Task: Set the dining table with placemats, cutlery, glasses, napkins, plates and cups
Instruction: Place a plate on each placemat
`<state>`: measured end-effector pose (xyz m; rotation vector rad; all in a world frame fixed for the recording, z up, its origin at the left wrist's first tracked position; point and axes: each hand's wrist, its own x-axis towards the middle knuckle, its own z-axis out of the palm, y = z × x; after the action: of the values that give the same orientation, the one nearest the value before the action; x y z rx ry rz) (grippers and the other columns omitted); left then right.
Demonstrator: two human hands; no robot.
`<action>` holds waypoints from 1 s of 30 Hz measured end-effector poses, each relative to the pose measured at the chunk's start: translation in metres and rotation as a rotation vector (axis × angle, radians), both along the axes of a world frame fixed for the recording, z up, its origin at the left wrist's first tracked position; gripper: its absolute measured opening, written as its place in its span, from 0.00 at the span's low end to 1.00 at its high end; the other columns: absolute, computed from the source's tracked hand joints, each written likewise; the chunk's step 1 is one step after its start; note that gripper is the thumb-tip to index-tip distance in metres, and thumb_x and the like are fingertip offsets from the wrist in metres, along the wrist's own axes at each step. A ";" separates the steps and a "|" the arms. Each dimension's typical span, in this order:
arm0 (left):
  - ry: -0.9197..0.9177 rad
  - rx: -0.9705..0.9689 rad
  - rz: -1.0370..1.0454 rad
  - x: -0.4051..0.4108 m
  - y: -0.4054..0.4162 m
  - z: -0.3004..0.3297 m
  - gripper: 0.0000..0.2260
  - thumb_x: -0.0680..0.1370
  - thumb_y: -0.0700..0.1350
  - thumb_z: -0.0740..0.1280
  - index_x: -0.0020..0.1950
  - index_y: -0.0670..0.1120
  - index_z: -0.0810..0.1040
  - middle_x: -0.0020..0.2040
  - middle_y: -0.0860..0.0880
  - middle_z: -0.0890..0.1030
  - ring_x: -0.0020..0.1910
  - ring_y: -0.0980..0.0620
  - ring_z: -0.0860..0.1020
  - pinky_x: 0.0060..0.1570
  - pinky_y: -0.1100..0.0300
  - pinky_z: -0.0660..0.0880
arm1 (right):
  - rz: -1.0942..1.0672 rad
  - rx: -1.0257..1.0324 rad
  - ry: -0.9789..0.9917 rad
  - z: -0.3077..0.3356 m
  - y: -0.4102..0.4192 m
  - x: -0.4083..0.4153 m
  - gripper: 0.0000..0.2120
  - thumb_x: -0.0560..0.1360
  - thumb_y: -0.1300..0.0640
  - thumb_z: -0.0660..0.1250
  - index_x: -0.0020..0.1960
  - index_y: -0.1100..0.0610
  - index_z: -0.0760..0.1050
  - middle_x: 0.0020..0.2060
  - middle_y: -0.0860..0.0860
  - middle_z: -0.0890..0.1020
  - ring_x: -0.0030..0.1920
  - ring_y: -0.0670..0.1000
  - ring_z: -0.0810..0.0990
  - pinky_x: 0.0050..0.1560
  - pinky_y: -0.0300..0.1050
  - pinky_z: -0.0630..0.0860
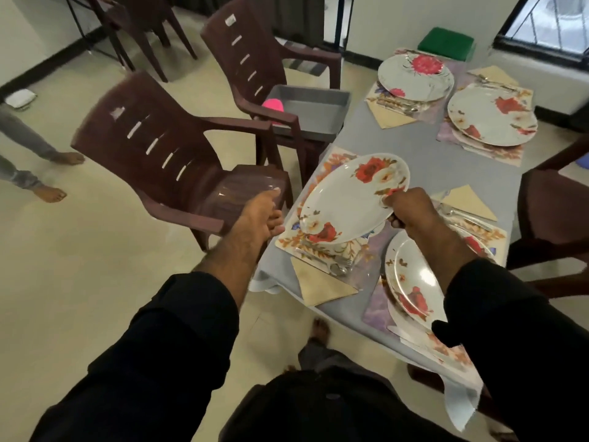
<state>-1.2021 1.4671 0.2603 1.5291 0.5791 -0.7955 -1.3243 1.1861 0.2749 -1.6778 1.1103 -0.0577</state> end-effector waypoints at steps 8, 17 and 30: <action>0.009 0.111 -0.108 0.049 -0.029 -0.030 0.15 0.83 0.56 0.70 0.50 0.44 0.79 0.49 0.45 0.79 0.51 0.47 0.78 0.57 0.48 0.84 | -0.064 0.115 0.060 -0.049 -0.024 0.012 0.13 0.76 0.59 0.73 0.58 0.63 0.79 0.41 0.60 0.85 0.30 0.54 0.79 0.25 0.41 0.73; 0.051 0.266 -0.327 0.094 -0.058 -0.077 0.03 0.84 0.41 0.69 0.54 0.46 0.82 0.40 0.47 0.77 0.29 0.53 0.74 0.23 0.60 0.74 | -0.017 -0.087 0.394 -0.110 -0.036 0.017 0.23 0.70 0.48 0.77 0.60 0.58 0.76 0.52 0.58 0.84 0.48 0.61 0.85 0.41 0.57 0.86; -0.330 0.605 -0.734 0.147 -0.082 -0.137 0.05 0.79 0.41 0.73 0.54 0.43 0.86 0.49 0.45 0.86 0.46 0.46 0.85 0.49 0.49 0.87 | 0.011 -0.306 0.575 -0.139 -0.031 0.025 0.25 0.75 0.41 0.74 0.60 0.60 0.78 0.57 0.59 0.84 0.57 0.63 0.83 0.52 0.52 0.78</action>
<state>-1.0548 1.3854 0.1234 2.4385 -0.0289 -0.9209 -1.2993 1.1554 0.1359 -2.0407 1.5771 0.2935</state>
